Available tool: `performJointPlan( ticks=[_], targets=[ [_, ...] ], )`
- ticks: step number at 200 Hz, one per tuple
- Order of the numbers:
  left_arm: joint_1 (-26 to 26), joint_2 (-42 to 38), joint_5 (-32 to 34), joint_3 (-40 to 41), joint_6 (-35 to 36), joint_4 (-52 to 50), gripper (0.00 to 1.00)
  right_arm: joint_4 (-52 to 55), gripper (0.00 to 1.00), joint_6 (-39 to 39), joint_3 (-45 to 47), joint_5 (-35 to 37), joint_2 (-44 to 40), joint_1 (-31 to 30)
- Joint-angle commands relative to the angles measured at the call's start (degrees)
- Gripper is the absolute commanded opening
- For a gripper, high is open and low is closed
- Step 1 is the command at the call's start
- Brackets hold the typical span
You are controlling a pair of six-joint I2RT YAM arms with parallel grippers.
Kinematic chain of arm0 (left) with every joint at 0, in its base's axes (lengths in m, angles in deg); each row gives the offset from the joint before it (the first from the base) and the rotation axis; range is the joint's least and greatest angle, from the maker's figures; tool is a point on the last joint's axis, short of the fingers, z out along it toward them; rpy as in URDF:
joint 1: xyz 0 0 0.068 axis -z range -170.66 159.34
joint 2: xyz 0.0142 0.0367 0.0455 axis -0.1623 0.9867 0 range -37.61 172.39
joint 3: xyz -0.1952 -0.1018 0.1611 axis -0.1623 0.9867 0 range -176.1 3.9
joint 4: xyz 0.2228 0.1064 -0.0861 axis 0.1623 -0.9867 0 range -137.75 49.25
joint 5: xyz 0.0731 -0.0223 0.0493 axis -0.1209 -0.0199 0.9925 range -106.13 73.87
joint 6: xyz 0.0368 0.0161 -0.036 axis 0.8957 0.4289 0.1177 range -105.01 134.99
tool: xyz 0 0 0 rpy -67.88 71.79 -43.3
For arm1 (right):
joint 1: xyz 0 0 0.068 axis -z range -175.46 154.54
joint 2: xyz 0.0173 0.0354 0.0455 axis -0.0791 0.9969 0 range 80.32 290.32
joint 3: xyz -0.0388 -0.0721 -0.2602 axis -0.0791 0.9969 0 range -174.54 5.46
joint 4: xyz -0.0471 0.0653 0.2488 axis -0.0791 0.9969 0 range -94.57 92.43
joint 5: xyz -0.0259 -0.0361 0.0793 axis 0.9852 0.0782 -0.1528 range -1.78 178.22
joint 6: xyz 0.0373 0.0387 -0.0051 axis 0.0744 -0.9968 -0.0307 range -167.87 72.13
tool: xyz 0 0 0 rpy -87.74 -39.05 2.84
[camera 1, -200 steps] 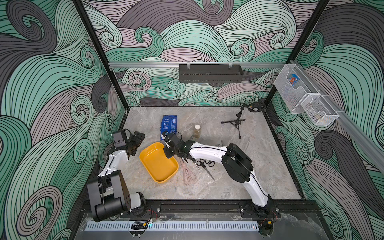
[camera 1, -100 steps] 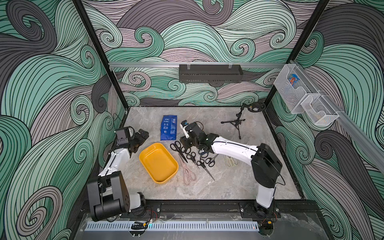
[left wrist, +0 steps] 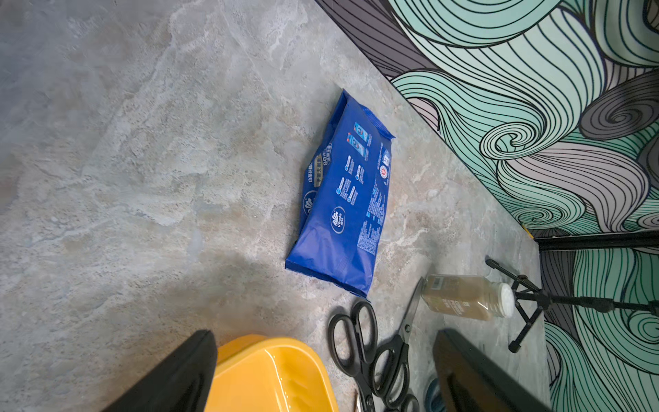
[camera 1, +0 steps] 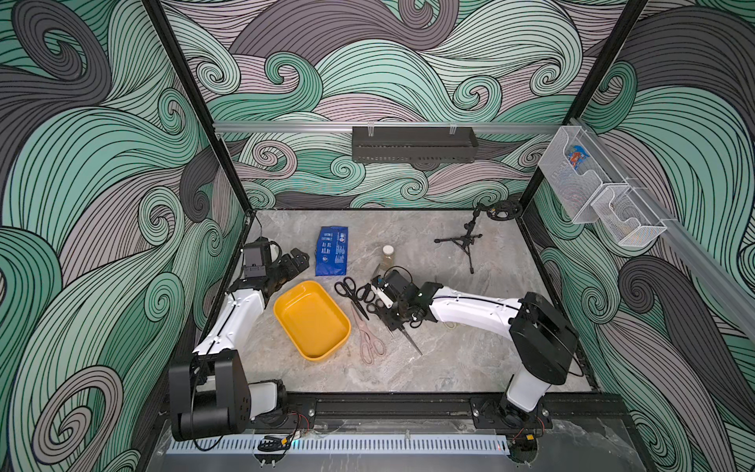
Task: Put the scissors into the storage box
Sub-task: Pick up the scissors from the center of the board.
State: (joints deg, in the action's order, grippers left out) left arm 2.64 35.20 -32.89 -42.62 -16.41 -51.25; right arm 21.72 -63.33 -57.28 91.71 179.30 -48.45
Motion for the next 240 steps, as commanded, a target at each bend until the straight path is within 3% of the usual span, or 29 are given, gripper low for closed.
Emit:
performJointPlan(
  ticks=[1, 50, 202, 240],
  targets=[
    [0.11, -1.02, 1.02, 1.03, 1.4, -0.27, 0.98, 2.38, 0.3, -2.22, 0.92, -2.41, -2.04, -2.74],
    [0.02, -0.13, 1.53, 0.87, 0.76, 0.02, 0.99, 2.38, 0.3, -3.95, 1.04, -2.52, -0.02, -5.84],
    [-0.02, -0.03, 4.57, 0.03, 0.61, -1.63, 0.99, 5.73, 0.26, -3.3, -1.22, 6.99, 9.58, -9.65],
    [-0.16, -0.56, 5.06, 0.2, 0.62, -1.91, 0.99, 5.93, 0.1, -3.56, -1.6, 7.28, 10.76, -9.68]
  ],
)
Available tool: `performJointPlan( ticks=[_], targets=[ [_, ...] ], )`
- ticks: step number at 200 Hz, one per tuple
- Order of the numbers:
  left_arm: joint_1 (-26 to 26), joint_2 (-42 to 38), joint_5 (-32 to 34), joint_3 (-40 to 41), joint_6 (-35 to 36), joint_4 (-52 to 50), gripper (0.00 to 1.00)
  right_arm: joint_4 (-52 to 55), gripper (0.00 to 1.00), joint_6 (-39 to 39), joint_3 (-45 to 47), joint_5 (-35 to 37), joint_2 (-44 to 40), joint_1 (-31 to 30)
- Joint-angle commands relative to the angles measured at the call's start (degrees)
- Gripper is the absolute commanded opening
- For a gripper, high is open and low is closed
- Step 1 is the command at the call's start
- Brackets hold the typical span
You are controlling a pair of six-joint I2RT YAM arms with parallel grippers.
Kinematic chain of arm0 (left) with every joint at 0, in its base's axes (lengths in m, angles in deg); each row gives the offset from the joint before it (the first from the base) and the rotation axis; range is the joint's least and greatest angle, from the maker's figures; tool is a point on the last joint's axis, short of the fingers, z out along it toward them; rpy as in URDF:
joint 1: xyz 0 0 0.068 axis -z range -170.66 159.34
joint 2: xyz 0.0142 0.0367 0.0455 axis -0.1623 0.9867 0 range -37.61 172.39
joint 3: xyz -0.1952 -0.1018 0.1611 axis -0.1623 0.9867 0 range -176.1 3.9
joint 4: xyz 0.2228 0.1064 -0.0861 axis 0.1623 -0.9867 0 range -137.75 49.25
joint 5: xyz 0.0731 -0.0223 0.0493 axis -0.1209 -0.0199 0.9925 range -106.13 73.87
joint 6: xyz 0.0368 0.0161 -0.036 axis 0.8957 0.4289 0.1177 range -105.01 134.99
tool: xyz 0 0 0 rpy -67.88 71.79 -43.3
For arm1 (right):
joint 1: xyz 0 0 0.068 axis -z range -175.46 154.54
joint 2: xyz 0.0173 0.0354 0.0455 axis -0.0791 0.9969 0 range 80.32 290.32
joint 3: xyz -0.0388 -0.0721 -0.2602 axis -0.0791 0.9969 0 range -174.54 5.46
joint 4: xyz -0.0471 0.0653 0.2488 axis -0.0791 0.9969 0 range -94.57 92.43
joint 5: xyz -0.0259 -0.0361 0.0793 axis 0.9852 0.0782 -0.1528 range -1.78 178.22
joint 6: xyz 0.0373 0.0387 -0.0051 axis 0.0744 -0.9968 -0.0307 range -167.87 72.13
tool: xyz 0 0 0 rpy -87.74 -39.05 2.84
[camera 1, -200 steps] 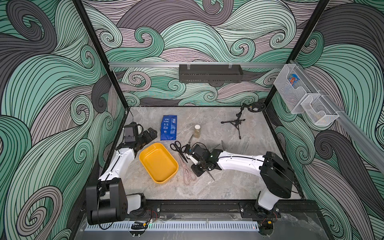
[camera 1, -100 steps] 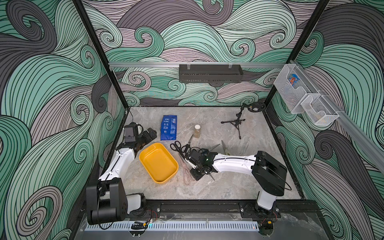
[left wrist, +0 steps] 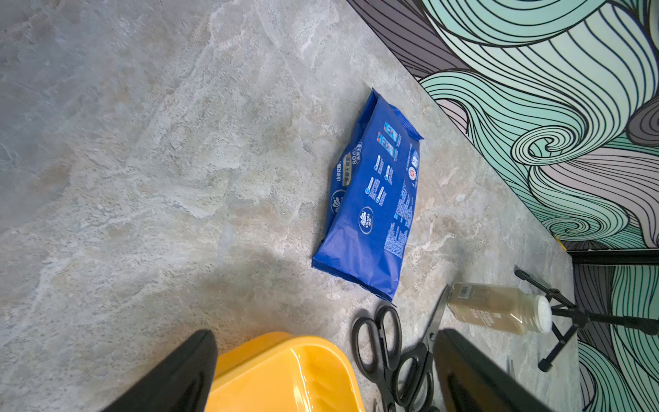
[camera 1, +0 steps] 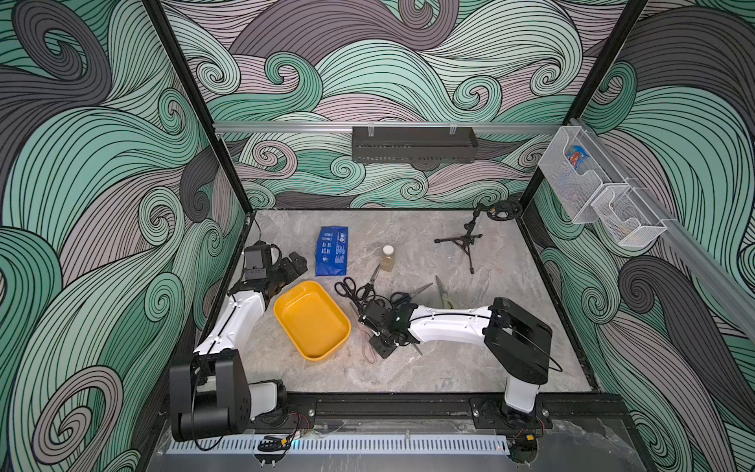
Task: Put the scissors into the storage box
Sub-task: Pick up the scissors from the center of the board, then place the scissors in the storage box.
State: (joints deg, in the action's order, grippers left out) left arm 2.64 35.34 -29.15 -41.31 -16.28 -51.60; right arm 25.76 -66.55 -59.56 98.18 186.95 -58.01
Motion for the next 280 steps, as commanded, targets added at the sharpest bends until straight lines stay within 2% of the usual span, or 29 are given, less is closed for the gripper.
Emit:
performJointPlan(
  ticks=[1, 28, 79, 117, 142, 175, 212, 247, 280],
  targets=[
    [-0.16, -0.7, 1.32, -1.11, 0.5, -1.55, 0.99, 1.86, 0.1, -0.37, 0.68, 0.88, 3.13, -0.13],
    [-0.23, -0.87, 1.41, -1.02, 0.37, -1.53, 0.98, 2.04, 0.0, -0.65, 0.59, 1.69, 2.65, -0.17],
    [-0.71, -1.11, 1.95, -0.06, -1.09, -0.81, 0.99, 2.04, 0.0, 0.22, -0.11, 4.68, -3.94, 0.77],
    [-1.95, -1.23, 0.13, -0.83, -2.82, -0.44, 0.99, 2.01, 0.0, 0.97, -1.01, 3.92, -10.89, 4.77],
    [-3.48, -0.86, -2.0, -0.54, -6.29, 1.24, 0.99, 2.11, 0.0, 3.37, -4.61, 5.55, -12.06, 5.68],
    [-8.21, -0.63, -7.6, 2.01, -12.45, 4.6, 0.99, 2.04, 0.0, 5.69, -13.33, 3.96, -8.69, 5.25],
    [-14.35, -0.74, -10.19, 6.37, -16.62, 5.21, 0.98, 1.58, 0.0, 9.63, -22.93, 3.05, -1.39, 1.83],
    [-18.68, -1.71, -7.02, 9.83, -16.52, 5.88, 0.98, 1.6, 0.0, 11.55, -28.64, -0.25, 5.33, -1.64],
    [-19.64, -2.22, -1.88, 8.94, -14.31, 4.58, 0.99, 1.5, 0.0, 12.08, -31.59, -2.14, 10.13, -3.52]
  ],
)
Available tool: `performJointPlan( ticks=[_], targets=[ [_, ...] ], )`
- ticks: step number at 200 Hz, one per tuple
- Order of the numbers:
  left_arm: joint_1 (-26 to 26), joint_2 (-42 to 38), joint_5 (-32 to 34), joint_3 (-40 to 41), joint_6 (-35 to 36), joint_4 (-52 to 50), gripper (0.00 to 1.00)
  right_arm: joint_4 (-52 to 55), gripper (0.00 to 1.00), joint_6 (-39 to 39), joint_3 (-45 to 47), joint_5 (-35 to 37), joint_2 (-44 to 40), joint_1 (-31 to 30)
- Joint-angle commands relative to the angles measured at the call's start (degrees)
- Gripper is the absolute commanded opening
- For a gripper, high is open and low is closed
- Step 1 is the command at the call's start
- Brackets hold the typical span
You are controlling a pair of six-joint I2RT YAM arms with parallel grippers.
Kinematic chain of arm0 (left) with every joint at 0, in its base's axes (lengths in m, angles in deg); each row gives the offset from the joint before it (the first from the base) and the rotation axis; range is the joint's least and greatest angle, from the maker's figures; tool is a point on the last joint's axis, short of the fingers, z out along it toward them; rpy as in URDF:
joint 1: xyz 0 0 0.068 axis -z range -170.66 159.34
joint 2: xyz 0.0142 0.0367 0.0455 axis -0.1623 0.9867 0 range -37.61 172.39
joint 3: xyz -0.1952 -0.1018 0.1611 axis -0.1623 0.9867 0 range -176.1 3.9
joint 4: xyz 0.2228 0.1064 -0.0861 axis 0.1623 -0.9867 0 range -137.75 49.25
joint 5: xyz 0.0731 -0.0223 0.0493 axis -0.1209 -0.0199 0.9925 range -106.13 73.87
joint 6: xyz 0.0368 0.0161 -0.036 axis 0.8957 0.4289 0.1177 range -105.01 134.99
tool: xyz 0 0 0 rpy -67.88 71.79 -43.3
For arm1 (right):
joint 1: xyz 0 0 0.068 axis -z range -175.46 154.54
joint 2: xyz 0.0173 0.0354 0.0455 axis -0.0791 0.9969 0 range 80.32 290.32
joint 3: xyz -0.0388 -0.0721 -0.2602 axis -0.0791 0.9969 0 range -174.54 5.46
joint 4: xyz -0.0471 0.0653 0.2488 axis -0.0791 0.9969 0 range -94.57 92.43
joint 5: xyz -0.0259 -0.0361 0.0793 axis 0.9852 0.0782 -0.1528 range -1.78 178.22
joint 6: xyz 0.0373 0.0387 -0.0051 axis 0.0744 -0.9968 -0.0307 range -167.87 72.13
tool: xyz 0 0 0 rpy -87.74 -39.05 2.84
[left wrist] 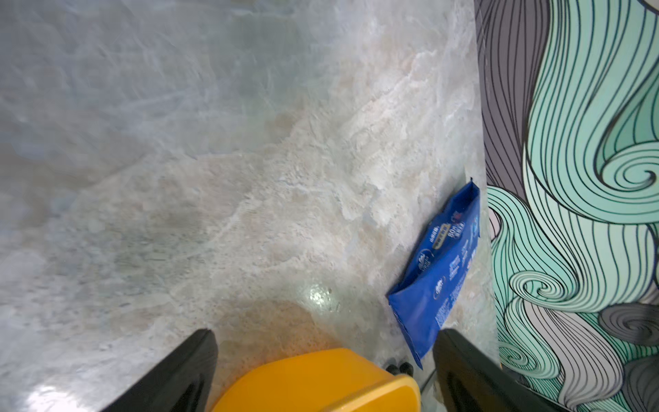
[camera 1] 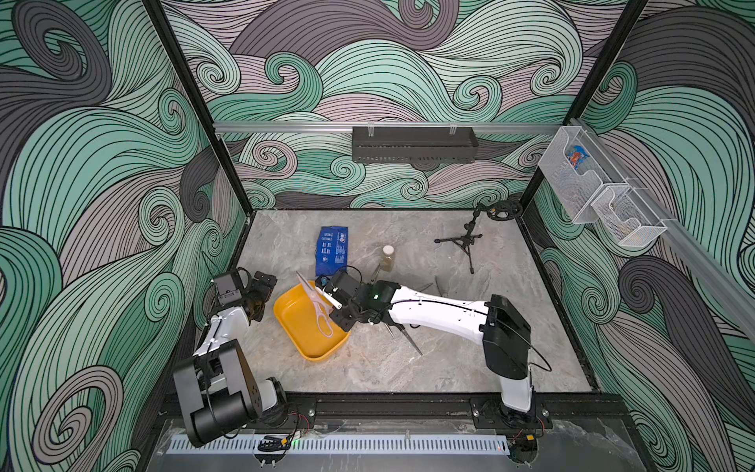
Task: Put the scissors into the storage box
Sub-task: Place the scissors in the storage box, then pick up the scissors from the center of the board.
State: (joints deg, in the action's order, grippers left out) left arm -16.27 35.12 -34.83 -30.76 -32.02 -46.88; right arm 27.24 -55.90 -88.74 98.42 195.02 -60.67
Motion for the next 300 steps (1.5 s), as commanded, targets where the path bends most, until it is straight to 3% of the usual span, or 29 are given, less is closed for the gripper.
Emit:
performJointPlan(
  ticks=[1, 80, 131, 175, 222, 261, 300],
  targets=[
    [-0.75, -1.99, 3.87, -1.68, 1.41, -0.17, 0.99, 0.01, 0.0, 1.44, -2.45, -2.47, 2.18, -0.87],
    [-1.1, -1.36, 4.2, -4.06, 2.48, -1.51, 0.99, 0.09, 0.0, 0.84, -4.86, -1.96, 9.83, -1.24],
    [-0.8, -2.15, 0.13, -4.45, 4.11, -0.5, 0.99, 0.13, 0.0, 0.12, -7.51, 0.81, 14.0, -1.25],
    [-0.39, -2.14, -0.38, -5.07, 4.88, -0.77, 0.99, 0.1, 0.19, -0.14, -9.19, 1.19, 14.57, -1.17],
    [0.46, -2.0, -1.56, -5.8, 6.34, -0.4, 0.99, 0.09, 0.25, -0.31, -11.05, 2.26, 10.54, -0.17],
    [5.01, -1.1, -2.7, -9.66, 10.15, -1.28, 0.99, 0.02, 0.26, -1.62, -9.01, 1.68, 4.09, 4.16],
    [14.65, 0.2, 1.36, -16.28, 15.9, -5.68, 0.98, 0.0, 0.3, -2.76, -1.44, 1.69, -3.25, 10.03]
  ],
)
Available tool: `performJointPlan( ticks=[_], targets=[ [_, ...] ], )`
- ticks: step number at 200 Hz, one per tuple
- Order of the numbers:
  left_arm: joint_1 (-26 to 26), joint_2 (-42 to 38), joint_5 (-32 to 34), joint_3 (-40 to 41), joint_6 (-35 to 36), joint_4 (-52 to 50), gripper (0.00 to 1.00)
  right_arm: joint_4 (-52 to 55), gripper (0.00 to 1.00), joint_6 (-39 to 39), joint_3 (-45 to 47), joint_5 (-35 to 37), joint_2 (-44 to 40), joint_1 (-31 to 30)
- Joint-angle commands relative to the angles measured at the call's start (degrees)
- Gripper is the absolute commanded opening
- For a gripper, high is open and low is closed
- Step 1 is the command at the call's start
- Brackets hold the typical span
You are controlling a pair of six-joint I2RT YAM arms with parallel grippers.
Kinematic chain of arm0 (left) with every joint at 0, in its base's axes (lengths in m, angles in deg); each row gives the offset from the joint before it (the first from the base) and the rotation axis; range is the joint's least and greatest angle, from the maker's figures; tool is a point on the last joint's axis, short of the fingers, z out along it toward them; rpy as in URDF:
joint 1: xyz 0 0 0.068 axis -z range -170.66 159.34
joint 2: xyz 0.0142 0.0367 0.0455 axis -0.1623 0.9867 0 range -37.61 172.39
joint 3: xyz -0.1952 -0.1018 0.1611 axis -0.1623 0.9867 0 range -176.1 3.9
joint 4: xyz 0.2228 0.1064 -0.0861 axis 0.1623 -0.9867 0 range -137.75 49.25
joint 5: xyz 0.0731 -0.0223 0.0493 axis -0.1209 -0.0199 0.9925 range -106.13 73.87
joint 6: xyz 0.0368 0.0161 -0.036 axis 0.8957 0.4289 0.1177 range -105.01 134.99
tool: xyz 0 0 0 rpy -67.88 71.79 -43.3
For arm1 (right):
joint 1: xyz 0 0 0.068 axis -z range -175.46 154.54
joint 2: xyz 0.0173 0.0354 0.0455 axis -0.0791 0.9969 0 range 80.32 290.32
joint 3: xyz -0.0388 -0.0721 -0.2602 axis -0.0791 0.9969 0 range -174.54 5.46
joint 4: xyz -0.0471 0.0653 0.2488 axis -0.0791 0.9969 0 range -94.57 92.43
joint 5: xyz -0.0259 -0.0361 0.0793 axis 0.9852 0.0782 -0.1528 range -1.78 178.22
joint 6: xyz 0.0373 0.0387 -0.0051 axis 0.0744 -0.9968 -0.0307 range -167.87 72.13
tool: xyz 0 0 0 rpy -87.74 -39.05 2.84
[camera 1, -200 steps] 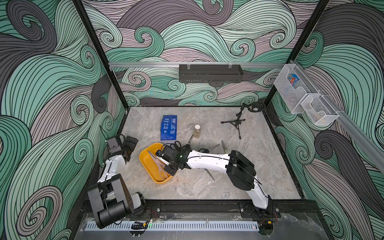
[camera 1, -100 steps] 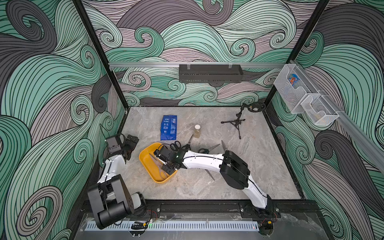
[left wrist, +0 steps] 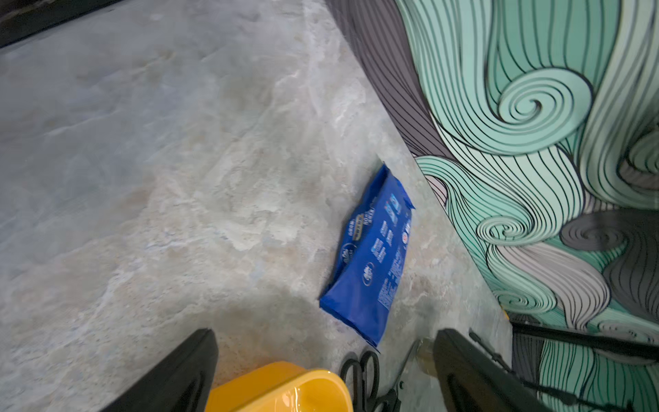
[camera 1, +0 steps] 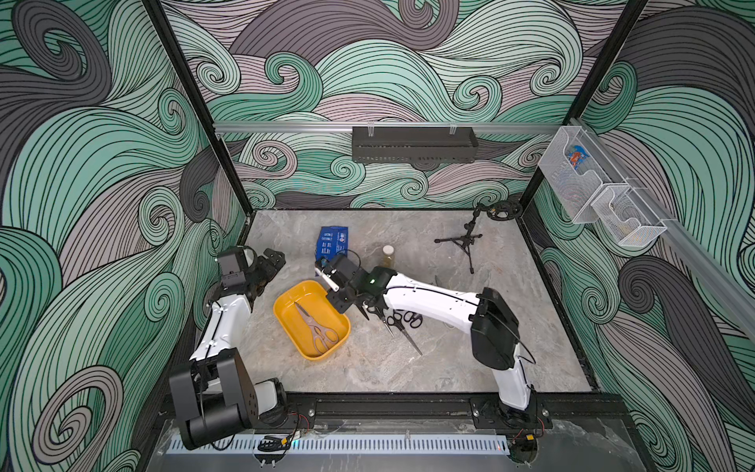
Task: Put the scissors into the storage box
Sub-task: Pick up the scissors from the center of the board.
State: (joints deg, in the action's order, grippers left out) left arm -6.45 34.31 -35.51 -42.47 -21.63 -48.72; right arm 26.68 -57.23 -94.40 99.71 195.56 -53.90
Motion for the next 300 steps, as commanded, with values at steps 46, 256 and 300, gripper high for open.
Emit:
performJointPlan(
  ticks=[46, 256, 300],
  targets=[
    [9.06, 0.03, 1.8, -5.02, 5.46, -4.87, 0.99, 0.5, 0.38, -1.09, 12.14, -0.11, -7.19, 7.75],
    [10.01, -0.32, 2.47, -0.56, 7.24, -7.06, 0.99, -2.37, 0.35, 5.79, -9.22, -1.25, 20.04, 9.74],
    [9.99, 0.3, 2.65, -1.0, 7.55, -7.33, 0.99, -2.33, 0.32, 6.72, -10.22, 0.25, 21.73, 9.83]
  ],
)
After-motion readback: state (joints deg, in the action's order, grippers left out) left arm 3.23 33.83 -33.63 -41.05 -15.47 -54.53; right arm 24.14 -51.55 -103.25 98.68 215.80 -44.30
